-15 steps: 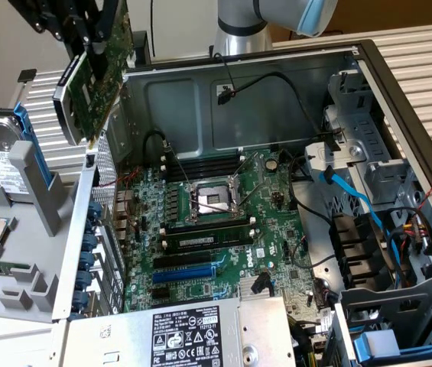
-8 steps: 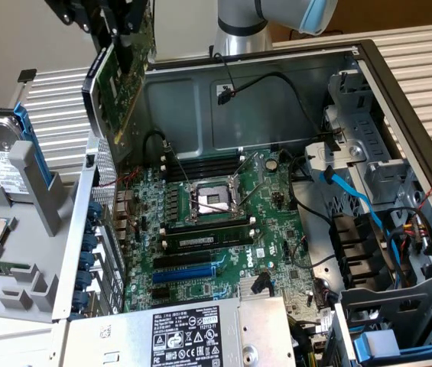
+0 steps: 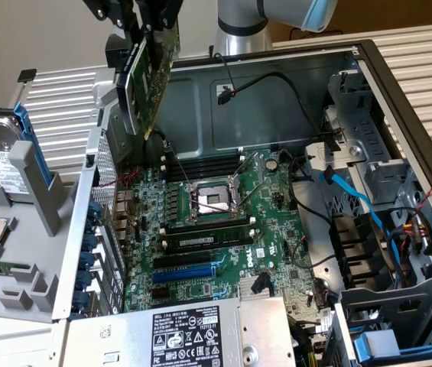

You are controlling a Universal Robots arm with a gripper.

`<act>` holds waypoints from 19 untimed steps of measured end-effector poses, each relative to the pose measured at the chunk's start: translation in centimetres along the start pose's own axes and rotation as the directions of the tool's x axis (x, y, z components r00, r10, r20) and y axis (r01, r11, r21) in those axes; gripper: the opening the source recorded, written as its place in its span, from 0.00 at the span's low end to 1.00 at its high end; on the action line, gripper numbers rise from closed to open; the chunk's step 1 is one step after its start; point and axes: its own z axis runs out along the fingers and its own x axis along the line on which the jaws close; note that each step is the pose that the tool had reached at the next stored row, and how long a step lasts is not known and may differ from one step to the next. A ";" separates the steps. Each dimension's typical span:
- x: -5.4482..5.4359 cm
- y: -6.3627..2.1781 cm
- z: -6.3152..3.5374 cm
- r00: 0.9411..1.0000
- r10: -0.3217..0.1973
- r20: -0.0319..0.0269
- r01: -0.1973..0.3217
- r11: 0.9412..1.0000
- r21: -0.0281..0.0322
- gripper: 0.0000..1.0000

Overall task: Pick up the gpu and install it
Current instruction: 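Pick up the gpu and move the gpu toward the slot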

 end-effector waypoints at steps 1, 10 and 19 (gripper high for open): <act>-0.2 0.07 0.00 1.000 -0.001 0.000 0.001 1.000 0.001 0.27; -1.6 0.51 0.04 1.000 -0.032 -0.002 0.032 0.999 0.014 0.27; -3.6 1.15 0.08 0.997 -0.072 -0.009 0.073 0.997 0.015 0.27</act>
